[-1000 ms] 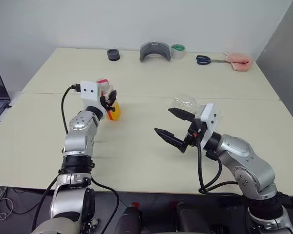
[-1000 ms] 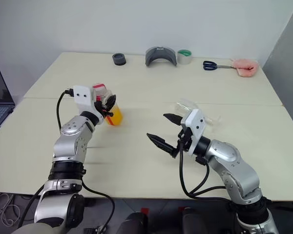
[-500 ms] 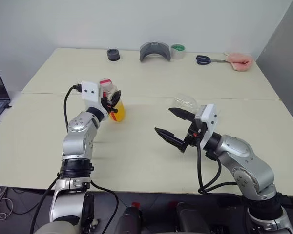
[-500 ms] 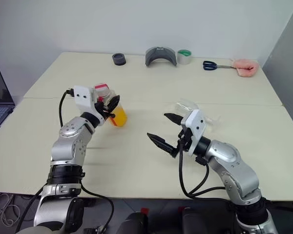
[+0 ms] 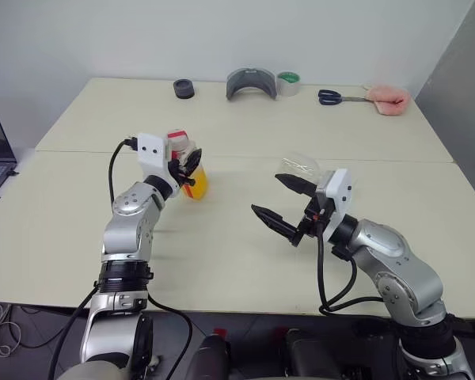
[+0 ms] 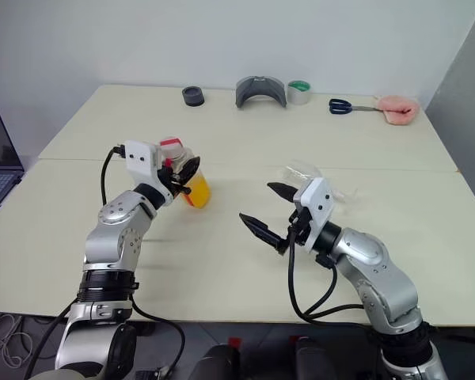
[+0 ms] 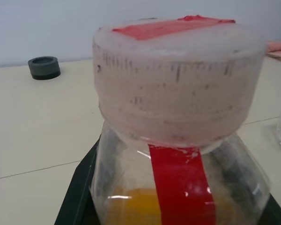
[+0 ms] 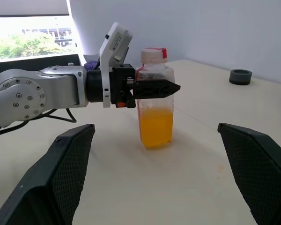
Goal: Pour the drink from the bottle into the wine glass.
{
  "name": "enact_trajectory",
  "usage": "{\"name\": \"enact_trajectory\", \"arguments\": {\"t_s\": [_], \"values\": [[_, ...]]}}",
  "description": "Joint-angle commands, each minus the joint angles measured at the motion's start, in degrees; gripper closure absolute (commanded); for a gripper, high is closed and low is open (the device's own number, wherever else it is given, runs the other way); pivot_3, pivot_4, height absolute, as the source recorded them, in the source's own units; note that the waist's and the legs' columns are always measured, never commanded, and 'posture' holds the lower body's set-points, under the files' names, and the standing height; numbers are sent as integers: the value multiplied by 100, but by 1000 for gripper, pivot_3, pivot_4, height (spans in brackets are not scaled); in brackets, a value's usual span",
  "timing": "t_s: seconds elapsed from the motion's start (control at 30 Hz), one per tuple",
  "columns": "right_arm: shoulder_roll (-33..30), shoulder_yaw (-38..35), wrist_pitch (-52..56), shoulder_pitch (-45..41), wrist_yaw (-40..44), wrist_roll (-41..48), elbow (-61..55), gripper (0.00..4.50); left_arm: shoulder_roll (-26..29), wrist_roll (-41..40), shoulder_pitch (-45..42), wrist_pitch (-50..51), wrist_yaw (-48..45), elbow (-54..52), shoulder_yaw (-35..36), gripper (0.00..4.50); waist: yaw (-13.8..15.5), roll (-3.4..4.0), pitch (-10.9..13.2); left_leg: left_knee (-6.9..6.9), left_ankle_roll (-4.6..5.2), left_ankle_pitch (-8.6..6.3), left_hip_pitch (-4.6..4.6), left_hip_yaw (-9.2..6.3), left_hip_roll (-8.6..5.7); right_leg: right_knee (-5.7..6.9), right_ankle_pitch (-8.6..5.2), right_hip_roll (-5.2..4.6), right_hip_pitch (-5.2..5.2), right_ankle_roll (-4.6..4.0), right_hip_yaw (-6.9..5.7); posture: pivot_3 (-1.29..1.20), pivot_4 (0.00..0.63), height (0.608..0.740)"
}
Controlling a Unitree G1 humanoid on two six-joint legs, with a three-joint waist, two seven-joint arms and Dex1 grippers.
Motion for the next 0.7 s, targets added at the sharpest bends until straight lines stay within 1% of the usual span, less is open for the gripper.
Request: {"name": "enact_trajectory", "arguments": {"t_s": [0.03,0.33,0.7], "values": [[21,-94,-155,8,-15,44,-244,0,15,-103,-84,-42,-121,-323,-40,2720,-1,0,0,0,0,0,0,0,0,0,0,0,0,0,0,0,150,740],[-91,-160,-46,30,143,273,-398,0,101,-106,-97,-114,-478,-379,-221,2720,0,0,0,0,0,0,0,0,0,0,0,0,0,0,0,0,150,740],[-599,-385,398,-5,308,870,-821,0,101,-227,-72,-117,-1224,-748,-655,2720,0,-1,1,0,1,-1,-1,0,0,0,0,0,0,0,0,0,150,740]]}}
